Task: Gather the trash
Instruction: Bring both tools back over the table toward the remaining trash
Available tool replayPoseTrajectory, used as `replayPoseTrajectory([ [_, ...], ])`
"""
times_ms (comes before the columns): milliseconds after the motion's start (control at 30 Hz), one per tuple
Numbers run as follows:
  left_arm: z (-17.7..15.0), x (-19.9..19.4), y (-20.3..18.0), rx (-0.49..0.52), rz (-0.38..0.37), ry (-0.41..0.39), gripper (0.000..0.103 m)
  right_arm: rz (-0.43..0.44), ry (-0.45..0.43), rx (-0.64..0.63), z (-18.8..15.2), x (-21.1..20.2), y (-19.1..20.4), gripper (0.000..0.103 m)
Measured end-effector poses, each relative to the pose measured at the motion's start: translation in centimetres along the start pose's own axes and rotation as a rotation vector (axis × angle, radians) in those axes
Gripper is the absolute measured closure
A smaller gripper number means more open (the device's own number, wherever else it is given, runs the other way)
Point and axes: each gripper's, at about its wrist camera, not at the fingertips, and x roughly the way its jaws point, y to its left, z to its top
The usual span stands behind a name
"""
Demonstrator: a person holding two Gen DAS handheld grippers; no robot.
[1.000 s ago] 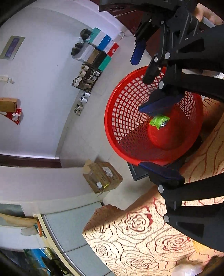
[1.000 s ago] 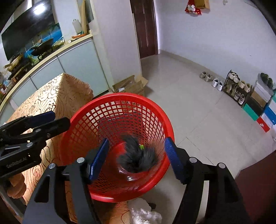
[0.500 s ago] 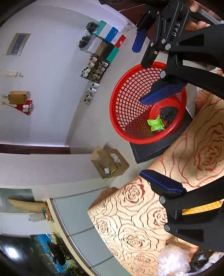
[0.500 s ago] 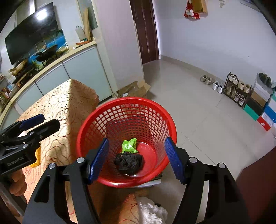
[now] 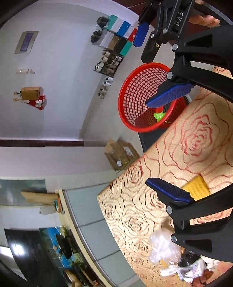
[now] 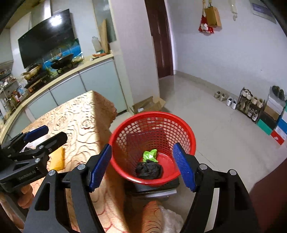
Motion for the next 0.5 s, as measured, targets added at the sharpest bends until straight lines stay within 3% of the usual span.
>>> replayPoseTrajectory([
  [500, -3.7, -5.2, 4.9, -0.086, 0.113, -0.026, 0.024, 0.084, -0.029, -0.061, -1.3, -2.5, 4.8, 0.029],
])
